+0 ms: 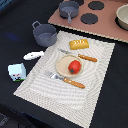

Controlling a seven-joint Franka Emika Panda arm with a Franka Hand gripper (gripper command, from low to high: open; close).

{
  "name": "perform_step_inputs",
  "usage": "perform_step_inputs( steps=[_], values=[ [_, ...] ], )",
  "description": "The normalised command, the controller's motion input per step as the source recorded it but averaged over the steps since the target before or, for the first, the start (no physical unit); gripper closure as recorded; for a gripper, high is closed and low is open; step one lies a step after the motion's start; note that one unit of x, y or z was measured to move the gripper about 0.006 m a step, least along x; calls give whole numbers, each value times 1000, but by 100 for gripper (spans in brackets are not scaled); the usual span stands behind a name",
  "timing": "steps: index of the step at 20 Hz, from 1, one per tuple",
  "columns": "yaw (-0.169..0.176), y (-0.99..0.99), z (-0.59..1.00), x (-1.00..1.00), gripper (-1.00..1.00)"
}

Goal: Interact with the objects in diverse but meaningful ways.

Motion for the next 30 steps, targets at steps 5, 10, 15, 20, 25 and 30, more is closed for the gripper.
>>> perform_step_inputs(
  steps=[5, 10, 15, 20, 25, 30],
  values=[
    [0, 0, -3, 0, -100],
    [0, -26, -91, 0, -100],
    [-18, 86, -344, -111, -100],
    [-34, 272, -295, -91, -100],
    [-79, 497, -268, -8, -100],
    [-44, 668, -257, -85, -100]
  ],
)
